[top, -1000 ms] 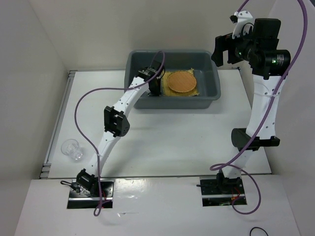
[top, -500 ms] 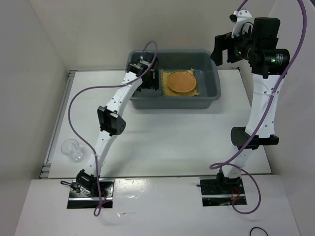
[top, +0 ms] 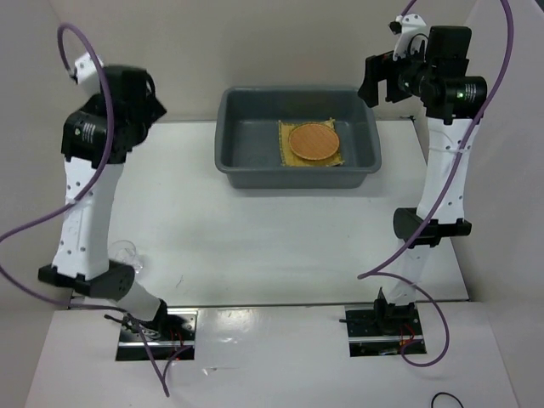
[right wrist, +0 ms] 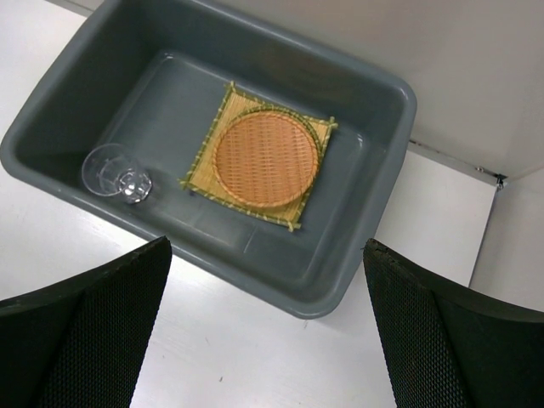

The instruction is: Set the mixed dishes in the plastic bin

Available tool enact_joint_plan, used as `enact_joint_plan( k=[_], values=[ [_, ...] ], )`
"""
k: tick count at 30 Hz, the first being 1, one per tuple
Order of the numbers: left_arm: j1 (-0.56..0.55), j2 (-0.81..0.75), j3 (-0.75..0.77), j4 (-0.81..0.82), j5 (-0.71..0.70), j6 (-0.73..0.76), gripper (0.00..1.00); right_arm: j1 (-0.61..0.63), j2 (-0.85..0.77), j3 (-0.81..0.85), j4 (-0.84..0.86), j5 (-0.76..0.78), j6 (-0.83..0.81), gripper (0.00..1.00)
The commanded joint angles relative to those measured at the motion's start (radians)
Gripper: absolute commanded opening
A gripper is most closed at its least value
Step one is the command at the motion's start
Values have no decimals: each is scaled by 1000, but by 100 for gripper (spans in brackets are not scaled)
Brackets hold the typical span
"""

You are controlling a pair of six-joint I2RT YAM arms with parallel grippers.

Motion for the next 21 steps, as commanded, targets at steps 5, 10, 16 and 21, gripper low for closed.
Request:
enact_joint_plan(
  k=[5, 10, 16, 21],
  values=[
    [150, -197, -831, 19, -62, -230, 99, 1, 49, 79, 9, -41, 22, 98],
    [298, -197, -1025, -40, -2, -312, 99, 10, 99, 102, 9, -41, 22, 98],
    [422, -266, -1207, 156, 237, -218, 99, 10, 130, 142, 9, -51, 22, 98],
    [474, -214, -1280, 203, 294, -196, 99, 10, 130, 142, 9, -51, 22, 98]
  ],
)
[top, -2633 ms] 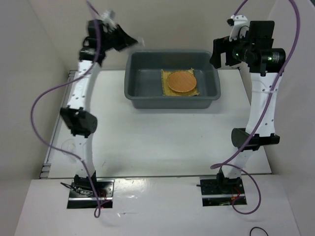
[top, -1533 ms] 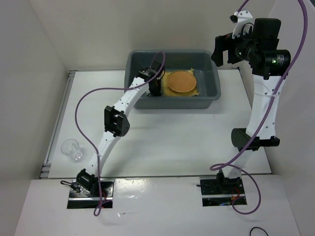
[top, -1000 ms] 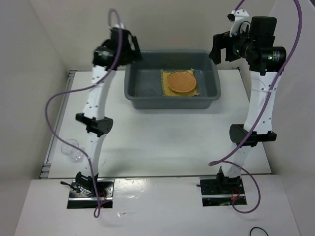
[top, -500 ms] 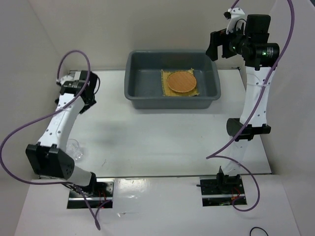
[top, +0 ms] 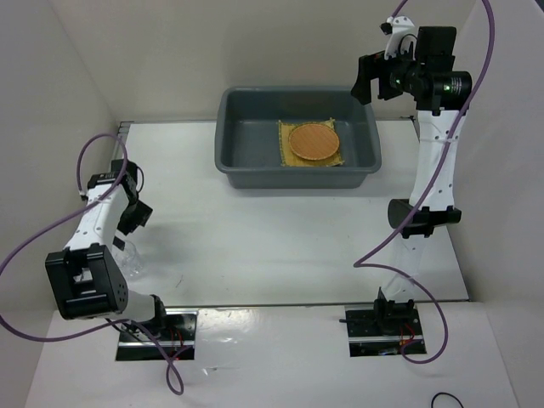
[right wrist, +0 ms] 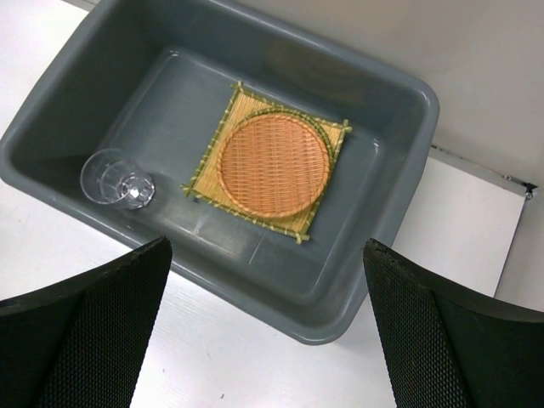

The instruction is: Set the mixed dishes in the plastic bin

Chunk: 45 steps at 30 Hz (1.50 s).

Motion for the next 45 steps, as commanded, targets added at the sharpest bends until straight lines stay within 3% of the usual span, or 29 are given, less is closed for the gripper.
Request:
enact_joint_plan(
  k=[1, 12, 14, 17, 21, 22, 26, 29, 32, 35, 37, 38, 41, 42, 43, 45],
  values=[
    [30, 31, -46, 87, 73, 21, 99, 9, -4, 44, 9, -14, 10, 98],
    [94, 99, -100, 170, 174, 69, 99, 9, -26, 23, 9, 4, 10, 98],
    [106, 108, -111, 179, 188, 69, 94, 9, -37, 12, 9, 4, 10, 98],
    [119, 119, -111, 179, 188, 69, 53, 9, -46, 3, 9, 13, 10, 98],
    [129, 68, -71, 205, 201, 128, 25, 9, -46, 21, 9, 23, 10, 98],
    [129, 50, -56, 216, 212, 141, 2, 9, -46, 21, 9, 23, 10, 98],
    [139, -24, 74, 260, 278, 140, 0, 9, -46, 21, 9, 23, 10, 98],
    [139, 18, 281, 211, 321, 86, 0, 9, -46, 21, 9, 23, 10, 98],
    [139, -21, 390, 301, 436, 34, 0, 9, -66, 0, 9, 23, 10, 98],
    [107, -21, 455, 441, 562, 9, 0, 9, -77, -9, 9, 33, 10, 98],
    [86, -32, 493, 625, 655, -2, 0, 9, -106, -21, 9, 46, 10, 98],
    [42, -22, 493, 771, 672, 7, 0, 9, -115, -32, 9, 55, 10, 98],
    [-36, 7, 558, 948, 678, 68, 0, 9, -147, -45, 9, 55, 10, 98],
    [-80, 86, 619, 928, 698, 108, 0, 9, -147, -58, 9, 55, 10, 98],
    [-110, 143, 806, 887, 741, 232, 0, 9, -161, -67, 9, 64, 10, 98],
    [-230, 362, 1073, 642, 734, 389, 0, 9, -172, -78, 9, 64, -1, 98]
  ],
)
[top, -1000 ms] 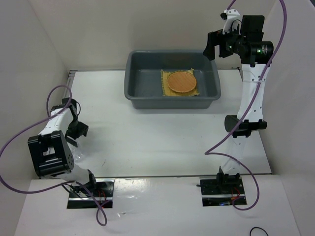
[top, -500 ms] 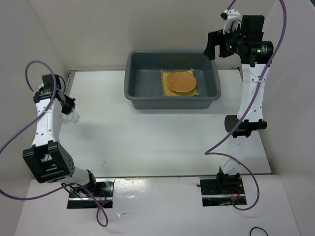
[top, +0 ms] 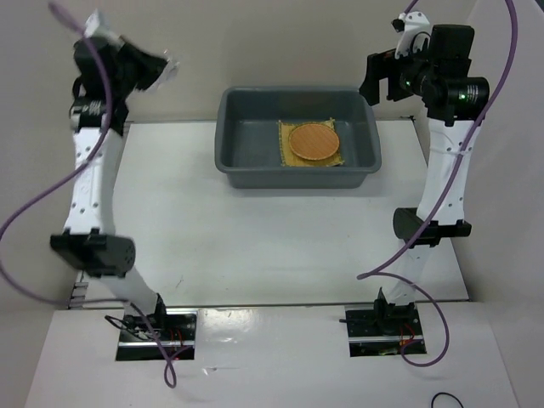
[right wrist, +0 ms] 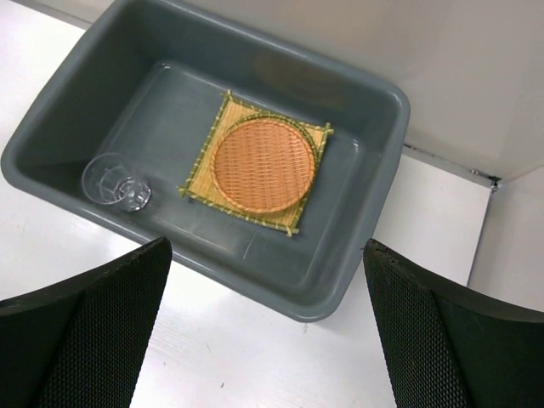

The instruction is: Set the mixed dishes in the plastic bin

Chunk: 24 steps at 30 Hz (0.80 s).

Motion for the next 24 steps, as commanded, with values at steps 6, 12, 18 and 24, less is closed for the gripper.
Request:
enact_joint_plan(
  k=[6, 12, 18, 24],
  values=[
    [-421, 544, 763, -319, -297, 483, 0, 8, -86, -28, 9, 61, -16, 98],
    [-514, 666, 705, -320, -363, 513, 0, 8, -151, -100, 9, 94, -26, 98],
    [-534, 805, 727, -310, -387, 495, 0, 8, -208, -174, 9, 130, -44, 98],
    [-534, 922, 780, -287, -400, 507, 1, 8, -267, -286, 19, 130, -55, 98]
  ],
)
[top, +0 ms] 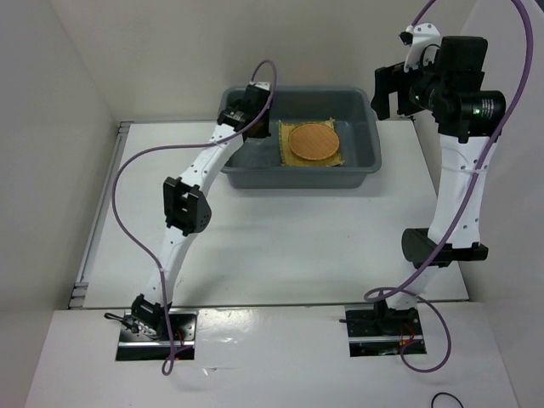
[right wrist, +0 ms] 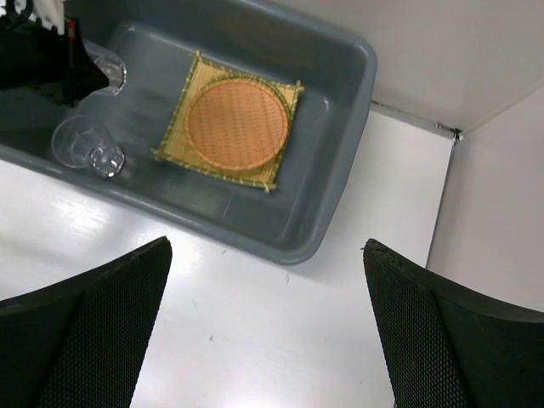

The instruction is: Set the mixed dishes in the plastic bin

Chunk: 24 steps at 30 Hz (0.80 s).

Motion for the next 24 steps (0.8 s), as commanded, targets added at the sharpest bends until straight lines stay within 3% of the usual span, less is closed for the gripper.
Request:
enact_joint_plan(
  k=[1, 14, 18, 19, 20, 22, 24],
  values=[
    [3, 39, 67, 66, -46, 30, 1, 8, -48, -39, 17, 29, -17, 98],
    [3, 148, 108, 76, -76, 30, 4, 8, 28, 13, 17, 38, -17, 98],
    [3, 157, 108, 76, -76, 20, 11, 8, 53, 41, 17, 38, -17, 98],
    [3, 157, 108, 76, -76, 20, 19, 8, 65, 54, 17, 29, -17, 98],
    [3, 166, 108, 76, -76, 20, 35, 8, 74, 65, 17, 29, -17, 98],
    [3, 166, 108, 76, -62, 20, 27, 8, 74, 65, 17, 29, -17, 98],
    [3, 166, 108, 76, -62, 20, 28, 8, 84, 74, 17, 29, -17, 98]
  ],
)
